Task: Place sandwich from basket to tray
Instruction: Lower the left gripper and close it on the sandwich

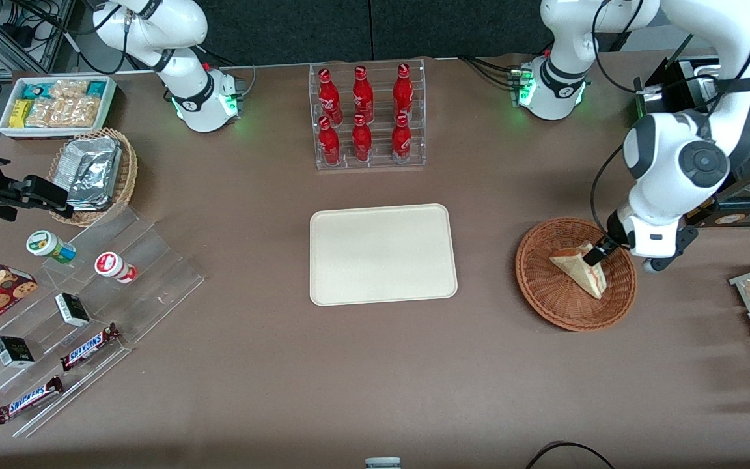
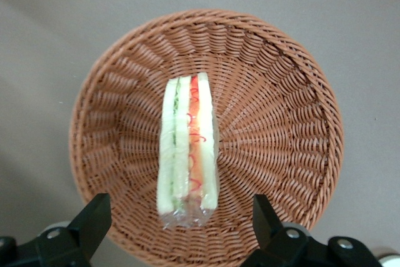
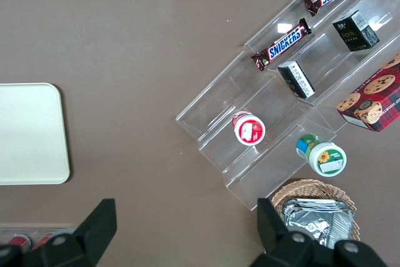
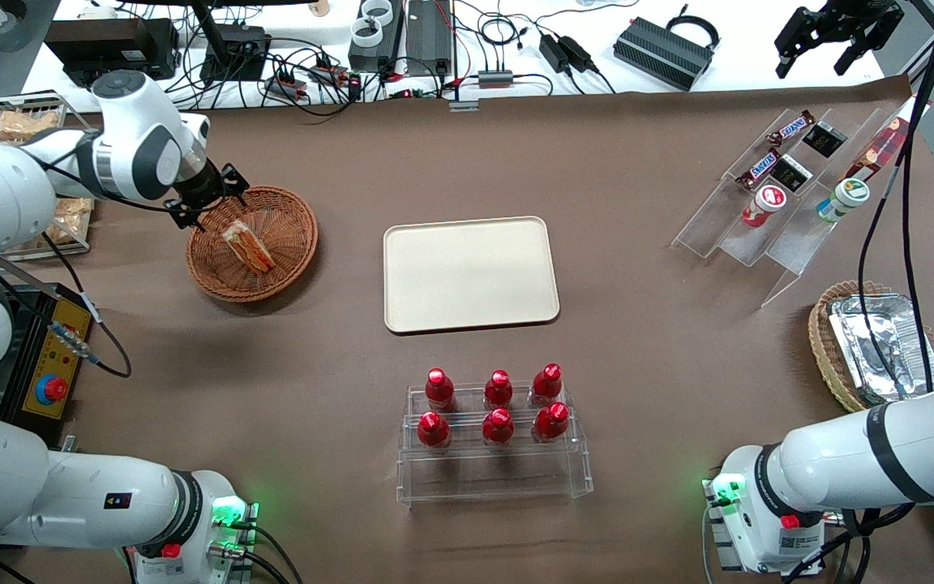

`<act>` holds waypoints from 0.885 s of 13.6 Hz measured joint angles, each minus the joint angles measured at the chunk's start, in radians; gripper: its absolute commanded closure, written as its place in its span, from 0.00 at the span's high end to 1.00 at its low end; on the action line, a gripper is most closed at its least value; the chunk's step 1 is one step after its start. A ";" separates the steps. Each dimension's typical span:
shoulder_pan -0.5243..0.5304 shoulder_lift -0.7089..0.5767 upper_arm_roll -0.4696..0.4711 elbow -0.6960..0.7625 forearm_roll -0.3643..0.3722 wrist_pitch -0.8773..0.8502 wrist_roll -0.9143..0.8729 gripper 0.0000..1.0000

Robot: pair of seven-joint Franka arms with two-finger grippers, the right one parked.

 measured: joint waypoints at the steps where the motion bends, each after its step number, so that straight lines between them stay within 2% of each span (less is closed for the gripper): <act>1: -0.005 0.014 0.000 -0.008 0.000 0.025 -0.010 1.00; 12: -0.008 0.087 0.000 -0.063 -0.001 0.176 -0.058 0.98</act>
